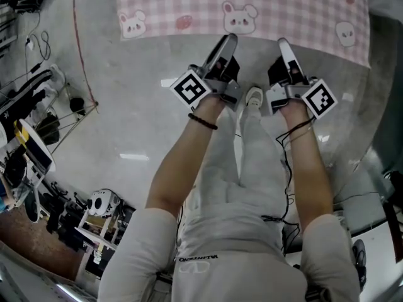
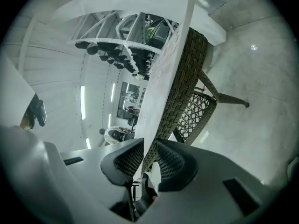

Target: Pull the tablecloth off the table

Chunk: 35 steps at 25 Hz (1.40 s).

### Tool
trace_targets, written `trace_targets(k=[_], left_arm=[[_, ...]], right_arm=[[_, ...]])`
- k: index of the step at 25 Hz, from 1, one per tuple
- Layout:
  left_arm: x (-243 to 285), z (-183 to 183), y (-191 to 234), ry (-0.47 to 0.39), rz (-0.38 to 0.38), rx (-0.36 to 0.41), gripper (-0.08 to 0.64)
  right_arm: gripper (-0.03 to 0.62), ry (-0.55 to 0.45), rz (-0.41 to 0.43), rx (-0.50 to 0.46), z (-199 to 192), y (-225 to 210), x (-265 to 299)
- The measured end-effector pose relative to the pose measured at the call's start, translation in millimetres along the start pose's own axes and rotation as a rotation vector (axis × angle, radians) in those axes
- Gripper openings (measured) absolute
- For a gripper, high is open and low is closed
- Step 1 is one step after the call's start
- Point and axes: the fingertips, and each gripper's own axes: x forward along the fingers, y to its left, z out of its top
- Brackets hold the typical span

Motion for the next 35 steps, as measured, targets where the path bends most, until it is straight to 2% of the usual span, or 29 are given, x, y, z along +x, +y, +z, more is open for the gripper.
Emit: trace_targets(k=[5,9,11,21,35], left_arm=[[10,12,2,-0.041,-0.009,-0.026,0.121],[13,18,6,-0.065,0.004,-0.028,0.029],[13,18,8,-0.065,0.011,-0.019,0.009],[12,19,3,-0.083,-0.059,-0.049,0.003],[11,19,0,-0.076,-0.072,-0.053,0.003]], right_arm=[[0.073,-0.046,0.018,0.059,8,-2,7],[0.034,-0.071,0.009,0.090,11,-6,10],[0.024,-0.080,0.010,0.109,10,-7,10],[0.011,-0.103,0.009,0.127,11,-9,11],[0.011,-0.112,0.016,0.171,11,-9,10]])
